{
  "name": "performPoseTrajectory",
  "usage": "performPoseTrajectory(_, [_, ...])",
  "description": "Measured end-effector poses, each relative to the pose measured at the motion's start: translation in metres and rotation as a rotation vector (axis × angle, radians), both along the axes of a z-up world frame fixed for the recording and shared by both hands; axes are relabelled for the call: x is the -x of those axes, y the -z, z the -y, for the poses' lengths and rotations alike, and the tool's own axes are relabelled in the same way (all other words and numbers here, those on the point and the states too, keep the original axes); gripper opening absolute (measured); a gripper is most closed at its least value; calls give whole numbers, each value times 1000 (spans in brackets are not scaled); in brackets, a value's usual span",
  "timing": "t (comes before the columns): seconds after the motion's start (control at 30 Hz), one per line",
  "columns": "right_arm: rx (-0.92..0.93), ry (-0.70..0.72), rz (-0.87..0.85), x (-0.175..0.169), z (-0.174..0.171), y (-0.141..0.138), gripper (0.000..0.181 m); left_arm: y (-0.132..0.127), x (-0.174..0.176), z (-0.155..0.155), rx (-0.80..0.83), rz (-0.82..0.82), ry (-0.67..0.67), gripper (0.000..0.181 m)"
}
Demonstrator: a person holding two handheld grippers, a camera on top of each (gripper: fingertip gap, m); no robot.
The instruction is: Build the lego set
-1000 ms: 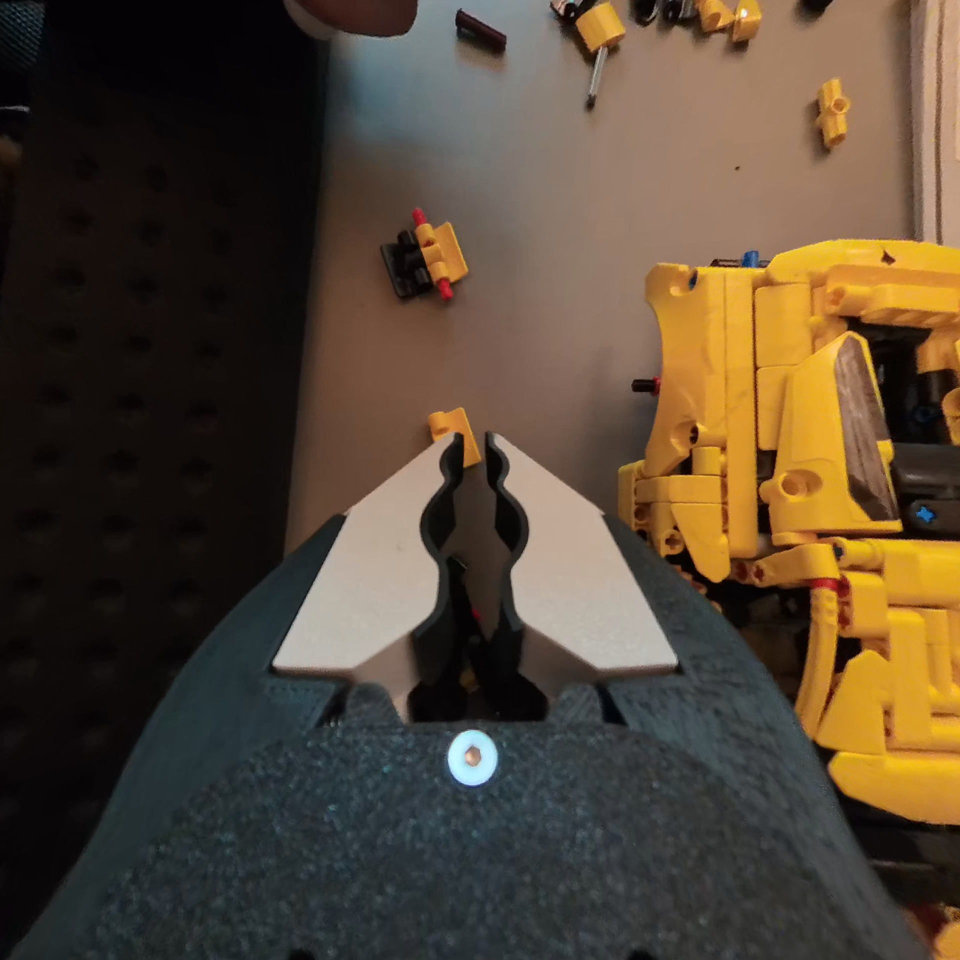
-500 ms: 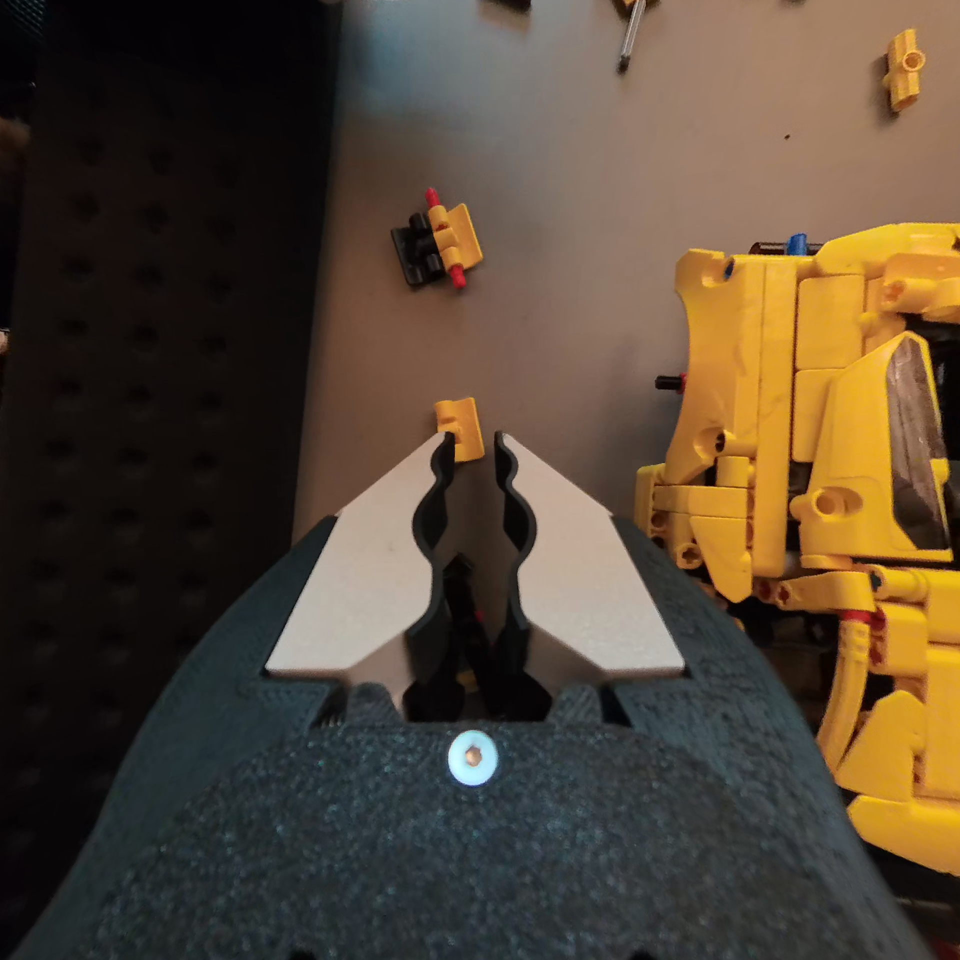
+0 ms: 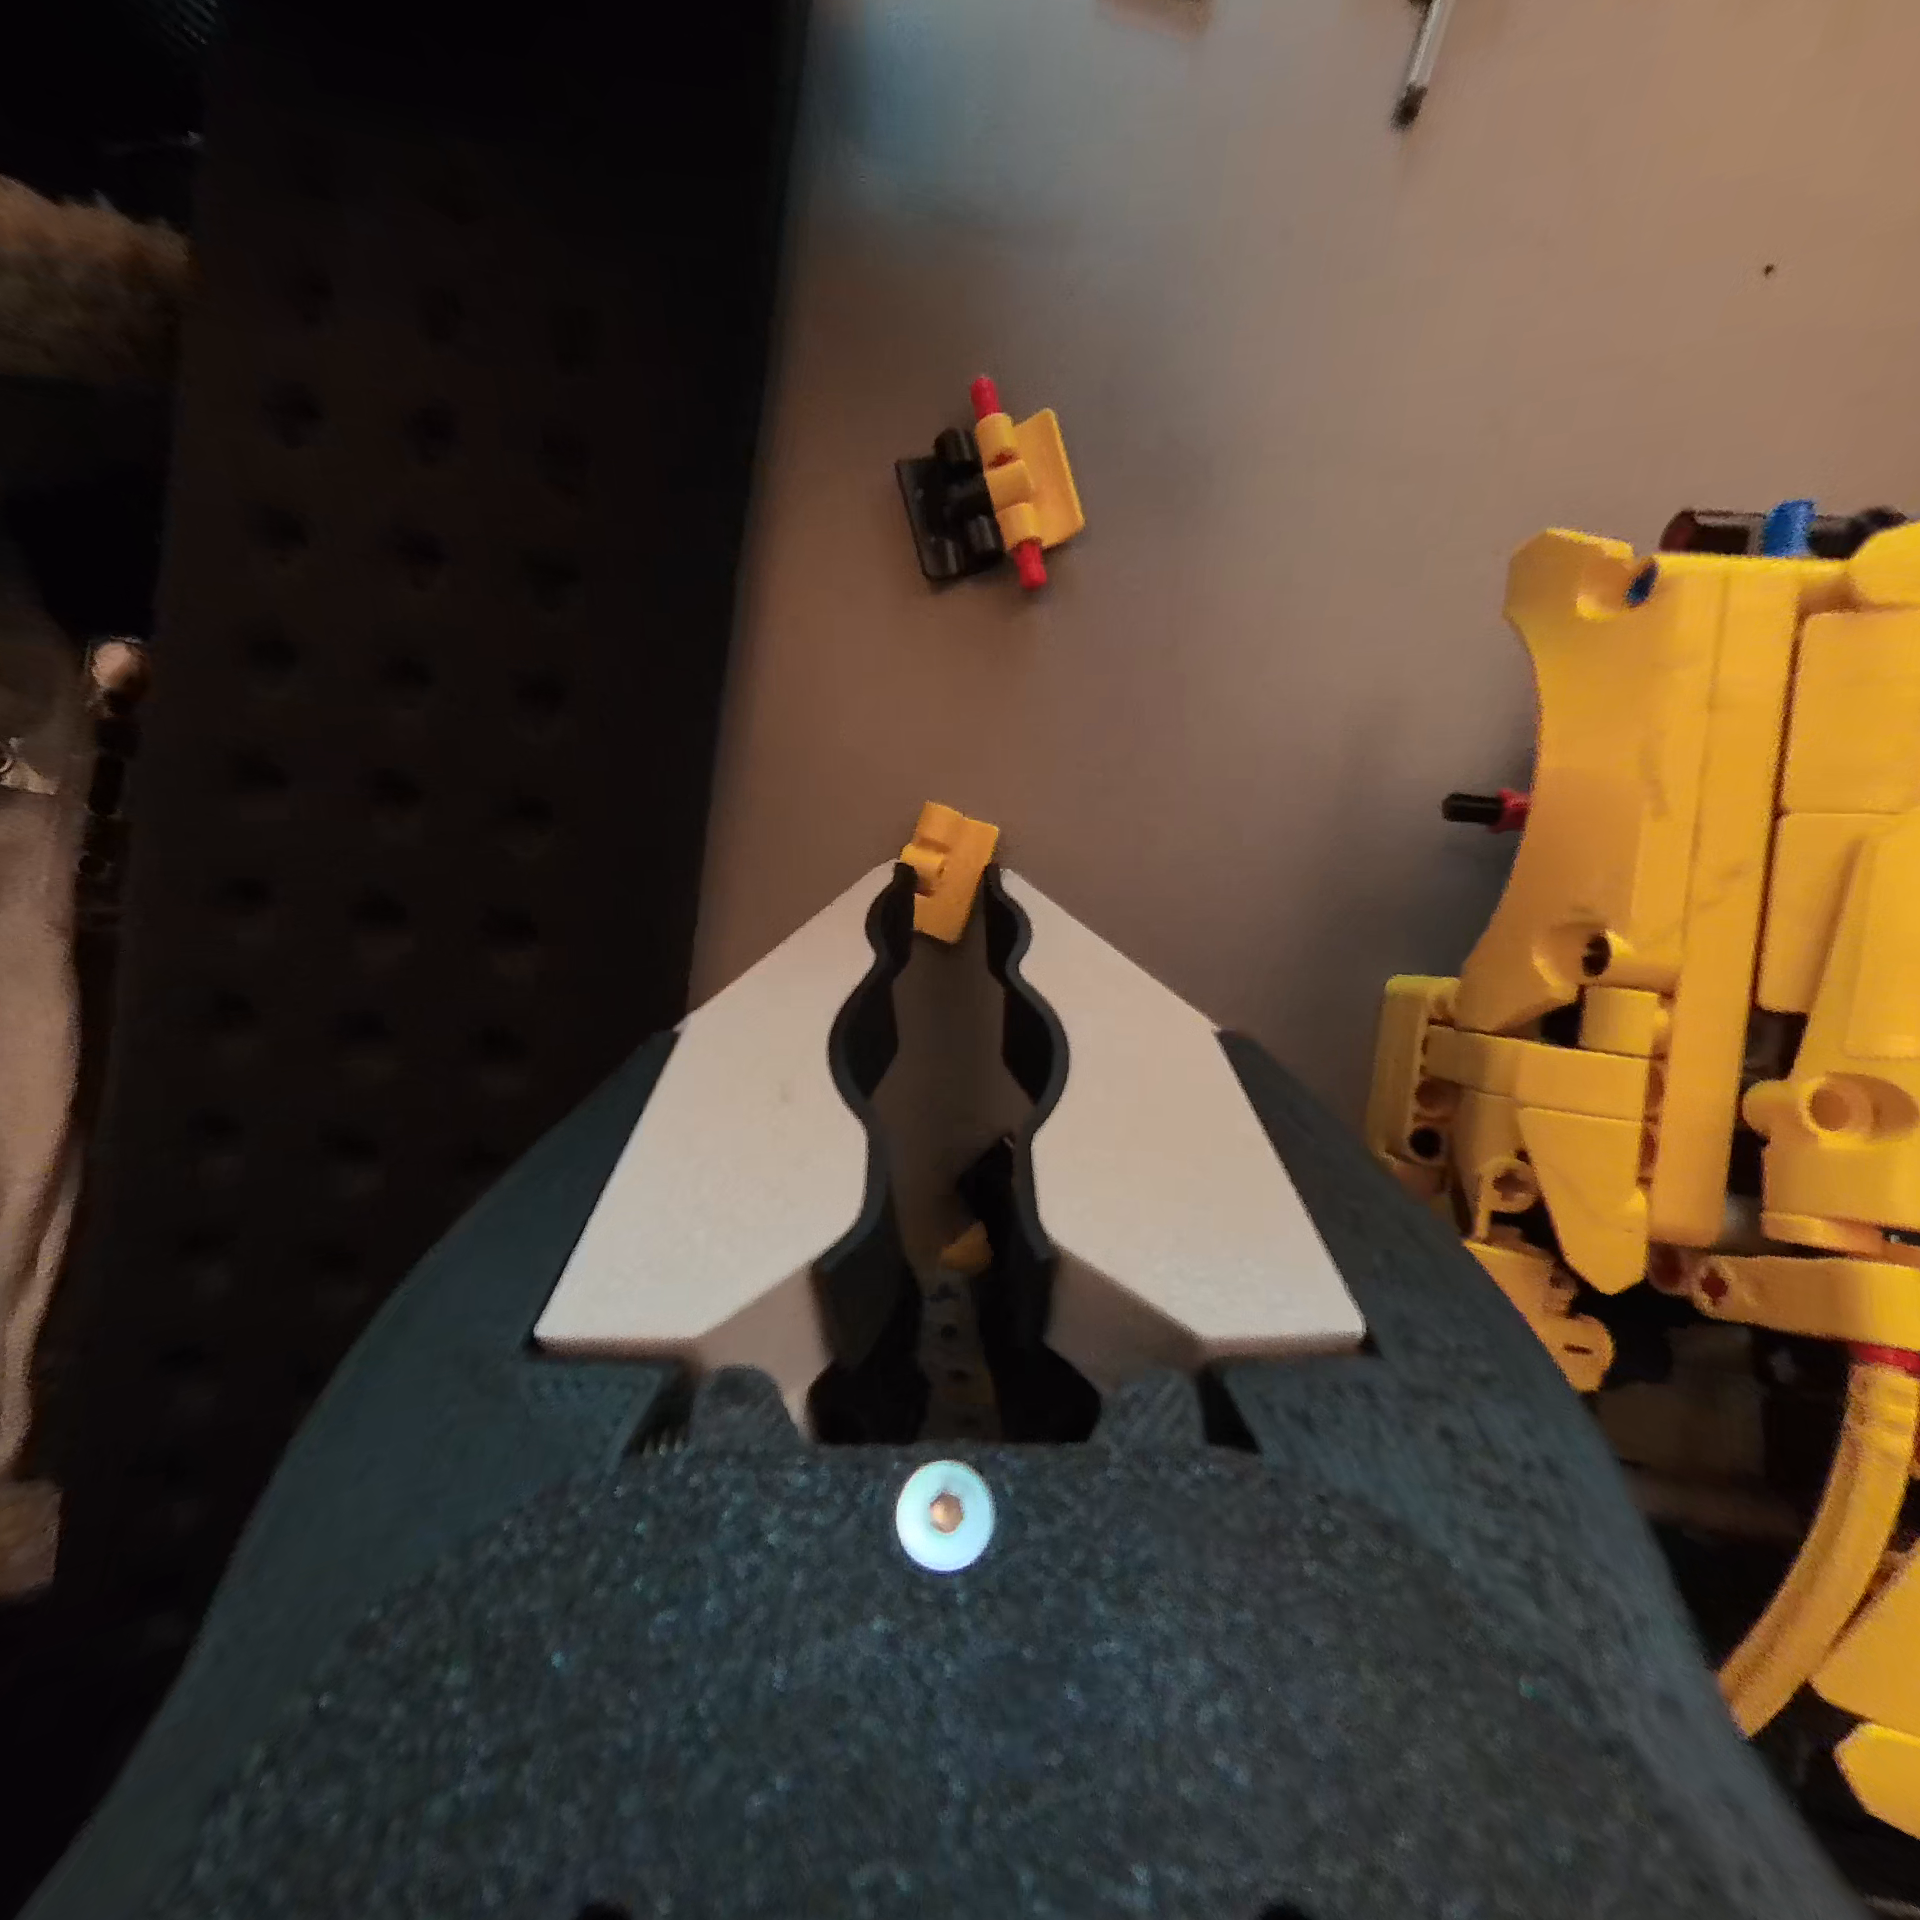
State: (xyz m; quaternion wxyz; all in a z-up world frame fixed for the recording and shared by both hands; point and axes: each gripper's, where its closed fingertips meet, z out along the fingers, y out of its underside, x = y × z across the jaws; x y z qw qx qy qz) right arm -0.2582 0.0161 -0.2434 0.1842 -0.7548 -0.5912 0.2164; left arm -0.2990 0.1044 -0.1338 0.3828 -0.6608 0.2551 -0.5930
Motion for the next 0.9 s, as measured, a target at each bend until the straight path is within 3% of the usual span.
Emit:
performPoseTrajectory(0.2, [-113,-70,115,4,10,-2,9,0,0,0,-1,-2,1,6])
performPoseTrajectory(0.33, [-338,-98,289,-10,-2,0,0,0,0,0,-2,-2,-1,6])
performPoseTrajectory(0.43, [-477,-97,295,-12,-8,-2,0,0,0,0,-2,-2,0,6])
performPoseTrajectory(0.6, [-153,68,-46,12,-1,-12,5,0,0,0,-3,-3,-1,6])
performPoseTrajectory(0.7, [11,11,-136,28,3,-11,19,1,-1,0,-4,-5,1,6])
performPoseTrajectory(0.9, [-37,-140,-26,40,4,1,17,0,0,-1,1,-1,-4,6])
